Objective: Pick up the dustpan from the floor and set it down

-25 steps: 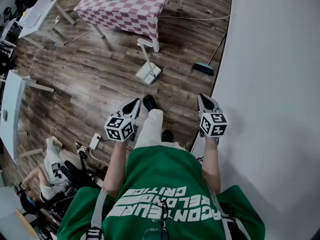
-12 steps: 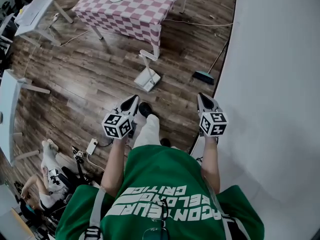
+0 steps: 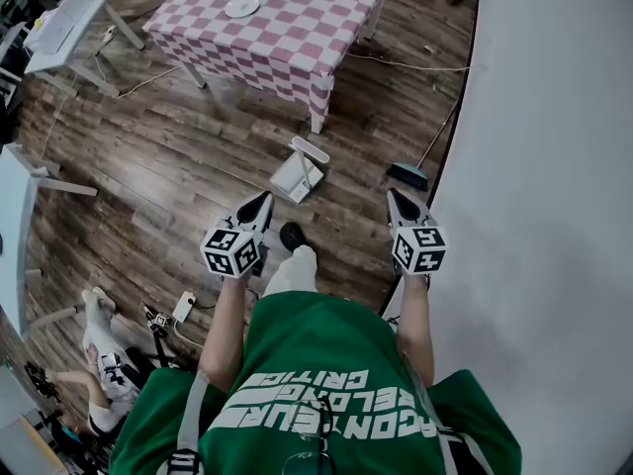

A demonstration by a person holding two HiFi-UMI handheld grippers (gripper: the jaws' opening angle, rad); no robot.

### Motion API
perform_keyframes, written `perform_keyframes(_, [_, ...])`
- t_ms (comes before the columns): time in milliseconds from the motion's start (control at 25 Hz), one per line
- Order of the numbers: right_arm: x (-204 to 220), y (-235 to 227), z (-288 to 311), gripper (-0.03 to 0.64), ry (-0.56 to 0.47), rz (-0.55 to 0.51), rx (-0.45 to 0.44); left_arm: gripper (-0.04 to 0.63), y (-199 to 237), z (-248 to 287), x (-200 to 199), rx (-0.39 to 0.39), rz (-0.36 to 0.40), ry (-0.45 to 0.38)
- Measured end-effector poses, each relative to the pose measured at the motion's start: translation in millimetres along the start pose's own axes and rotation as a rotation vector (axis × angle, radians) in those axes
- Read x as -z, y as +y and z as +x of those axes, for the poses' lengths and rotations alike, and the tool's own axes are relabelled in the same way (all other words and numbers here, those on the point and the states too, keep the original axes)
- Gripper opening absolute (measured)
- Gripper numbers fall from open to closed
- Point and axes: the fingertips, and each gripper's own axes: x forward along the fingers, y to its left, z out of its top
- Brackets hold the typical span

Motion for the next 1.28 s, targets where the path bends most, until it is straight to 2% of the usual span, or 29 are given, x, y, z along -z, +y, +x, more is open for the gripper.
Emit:
perform_keyframes(440, [-63.7, 37.9, 97.9, 0.008, 0.033, -0.099, -0.074, 0.003, 83.5, 26.1, -54.0, -0.01, -0.065, -0.047])
perform_keyframes(800, [-83.7, 77.2, 147.7, 0.008, 0.083, -0.18, -0.144, 0.003, 126.7, 18.2, -65.8, -0.035, -0.136, -0.09])
perform_keyframes(1280, [-92.4, 119.0, 214.1, 0.008, 0.137, -0.272, -0.321, 0.003, 170.9, -8.6, -63.0, -0.215, -0.212, -0.168])
